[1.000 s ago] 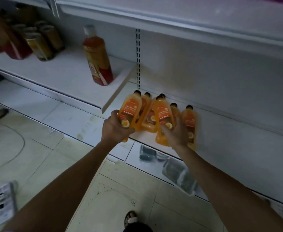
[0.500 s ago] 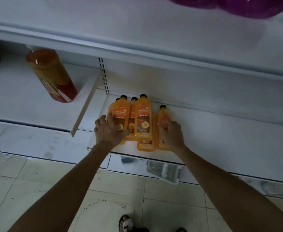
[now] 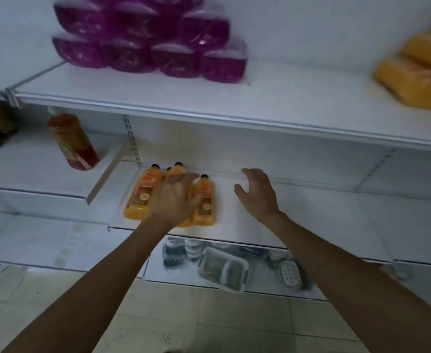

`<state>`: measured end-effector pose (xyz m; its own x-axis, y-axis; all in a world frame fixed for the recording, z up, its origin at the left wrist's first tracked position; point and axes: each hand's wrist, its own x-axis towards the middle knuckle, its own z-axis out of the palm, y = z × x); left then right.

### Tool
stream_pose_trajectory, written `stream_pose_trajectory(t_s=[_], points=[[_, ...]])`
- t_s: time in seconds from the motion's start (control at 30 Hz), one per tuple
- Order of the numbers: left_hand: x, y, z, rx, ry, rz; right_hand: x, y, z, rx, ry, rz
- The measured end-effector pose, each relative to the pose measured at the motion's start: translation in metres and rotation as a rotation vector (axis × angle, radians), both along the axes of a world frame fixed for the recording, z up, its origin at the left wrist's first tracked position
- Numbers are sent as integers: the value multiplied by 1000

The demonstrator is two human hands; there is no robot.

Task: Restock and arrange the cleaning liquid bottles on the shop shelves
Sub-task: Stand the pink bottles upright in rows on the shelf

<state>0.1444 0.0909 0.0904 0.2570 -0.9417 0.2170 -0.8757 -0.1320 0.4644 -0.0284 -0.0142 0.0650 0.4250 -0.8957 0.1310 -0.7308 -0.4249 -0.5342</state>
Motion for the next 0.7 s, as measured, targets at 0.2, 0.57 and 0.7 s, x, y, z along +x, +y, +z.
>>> stream_pose_trajectory(t_s=[0.2,0.57,0.7], points=[[-106,-2,61,-81,-22,-101,-101,19,68,-255,-158,-90],[-225,-33,168,-397,-55,-325,-206,28,186,-433,-233,-253],[-255,-44,184,-456,-20,-384,-240,38,202,-445,-208,-301]])
